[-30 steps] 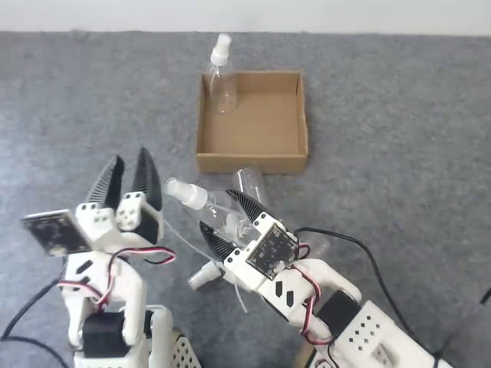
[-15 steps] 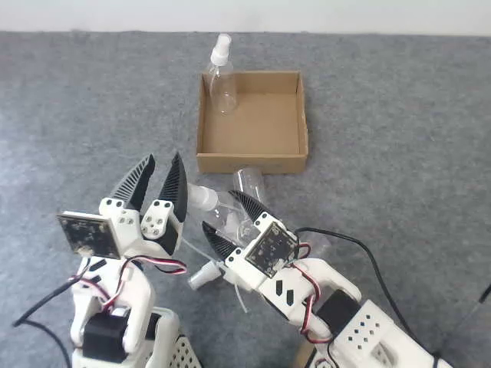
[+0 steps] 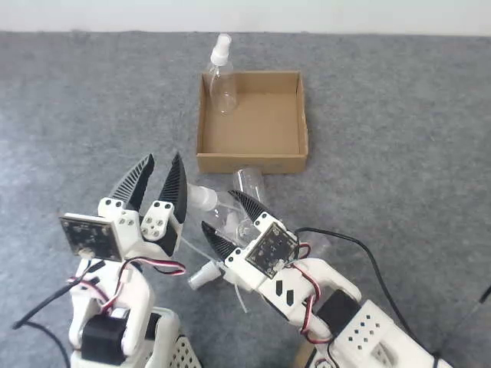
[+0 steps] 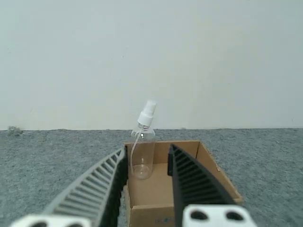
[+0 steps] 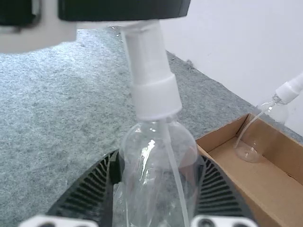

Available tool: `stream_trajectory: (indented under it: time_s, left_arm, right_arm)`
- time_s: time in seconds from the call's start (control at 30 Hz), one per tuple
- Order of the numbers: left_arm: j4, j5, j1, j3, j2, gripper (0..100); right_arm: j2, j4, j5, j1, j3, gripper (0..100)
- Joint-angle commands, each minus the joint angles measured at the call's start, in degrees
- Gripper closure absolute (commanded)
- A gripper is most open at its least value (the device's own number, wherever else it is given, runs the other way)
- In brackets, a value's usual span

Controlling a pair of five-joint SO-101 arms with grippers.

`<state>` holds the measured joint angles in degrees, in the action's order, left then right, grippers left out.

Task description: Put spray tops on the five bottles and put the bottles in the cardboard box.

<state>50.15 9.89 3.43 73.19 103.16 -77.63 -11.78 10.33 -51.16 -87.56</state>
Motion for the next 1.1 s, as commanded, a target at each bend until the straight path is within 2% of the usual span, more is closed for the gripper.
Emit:
stream_trajectory:
  time_s: [0.0,0.2,0.37,0.53,0.8,1.07]
  left_arm:
    - [2.02,-0.7,-1.32,-4.09,0.18,87]
    - [2.29,-0.35,-11.16,-7.87,0.18,87]
    - [3.69,-0.35,-14.15,-7.25,0.18,87]
    - [8.7,-0.35,-13.71,-6.02,0.18,87]
    - [8.88,-0.26,-13.36,0.75,0.18,87]
    - [9.14,-0.88,-2.29,3.47,0.18,87]
  right_arm:
    - [-0.84,1.1,0.7,-0.4,1.05,89.8]
    - [-1.27,1.19,0.7,-0.4,0.35,89.8]
    - [-1.27,1.36,0.7,-0.4,0.18,89.8]
    - [-1.27,1.54,0.53,-0.4,0.26,89.8]
    - [-1.27,1.54,0.44,-0.4,0.62,89.8]
    - [-1.27,1.63,0.44,-0.48,0.53,89.8]
